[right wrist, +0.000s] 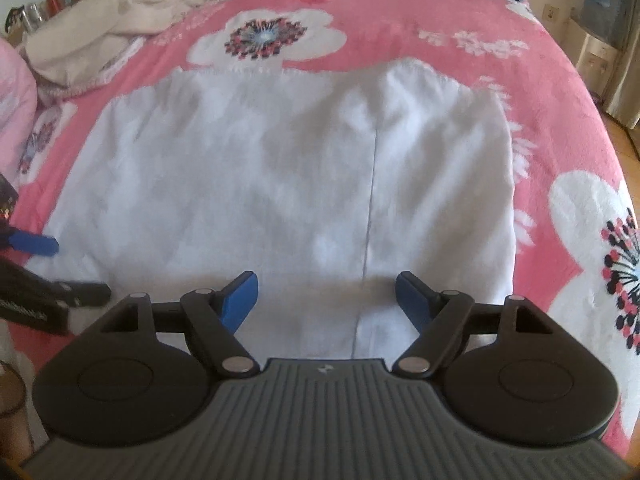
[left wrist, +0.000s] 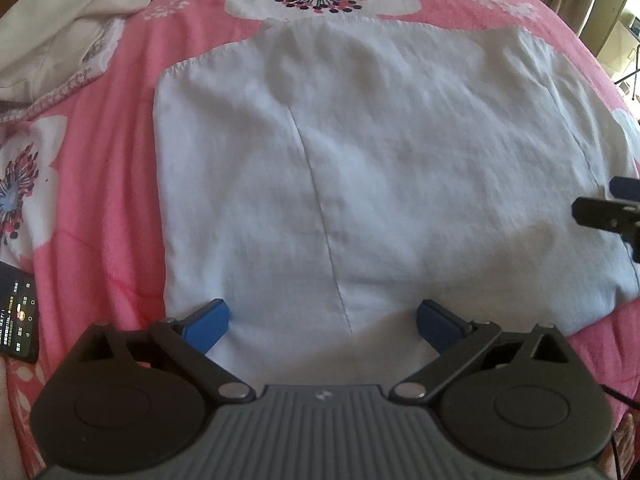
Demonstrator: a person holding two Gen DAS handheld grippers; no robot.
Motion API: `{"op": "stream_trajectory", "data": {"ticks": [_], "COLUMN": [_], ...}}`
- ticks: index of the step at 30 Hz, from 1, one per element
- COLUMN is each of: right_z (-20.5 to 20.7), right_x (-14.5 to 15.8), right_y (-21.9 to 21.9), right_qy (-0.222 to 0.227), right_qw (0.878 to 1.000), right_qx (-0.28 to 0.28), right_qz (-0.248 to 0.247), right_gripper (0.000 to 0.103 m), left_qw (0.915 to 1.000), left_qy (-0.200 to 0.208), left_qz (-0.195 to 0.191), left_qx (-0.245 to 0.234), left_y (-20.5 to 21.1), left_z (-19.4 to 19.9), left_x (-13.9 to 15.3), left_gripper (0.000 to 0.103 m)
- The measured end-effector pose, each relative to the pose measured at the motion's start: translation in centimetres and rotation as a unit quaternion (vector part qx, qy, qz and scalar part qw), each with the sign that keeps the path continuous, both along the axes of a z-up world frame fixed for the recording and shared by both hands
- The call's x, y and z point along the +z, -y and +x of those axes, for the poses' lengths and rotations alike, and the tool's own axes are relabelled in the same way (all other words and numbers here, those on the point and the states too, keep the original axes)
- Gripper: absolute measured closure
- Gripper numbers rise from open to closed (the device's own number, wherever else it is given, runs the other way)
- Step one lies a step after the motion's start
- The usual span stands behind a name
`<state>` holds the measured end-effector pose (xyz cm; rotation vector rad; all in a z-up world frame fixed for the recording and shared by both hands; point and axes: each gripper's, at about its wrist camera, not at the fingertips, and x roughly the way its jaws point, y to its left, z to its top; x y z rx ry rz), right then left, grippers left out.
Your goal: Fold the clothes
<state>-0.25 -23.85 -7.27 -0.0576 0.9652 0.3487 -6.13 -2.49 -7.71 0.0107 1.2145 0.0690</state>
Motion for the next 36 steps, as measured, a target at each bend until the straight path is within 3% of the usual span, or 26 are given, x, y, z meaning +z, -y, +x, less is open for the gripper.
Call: {"op": "stream_trajectory", "data": {"ticks": [10, 36], "right_z": [-0.9, -0.8], "right_x": [-1.0, -1.2], "right_y": [-0.5, -0.3], "right_qy": [-0.012, -0.008], "right_qw": [0.999, 0.999], "right_qx": [0.02, 0.025], "right_qz": [-0.027, -0.031], "right_gripper": [0.027, 0.025], "left_qw": [1.0, 0.9998], "left_qy": [-0.002, -0.009], "left_qz": [0.006, 0.016], "left_qx": [0.002, 0.009], "left_y": [0.3, 0.6], "left_z": [0.5, 1.2], "left_x": [-0.4, -0.6], "left_gripper": [0.0, 0.0]}}
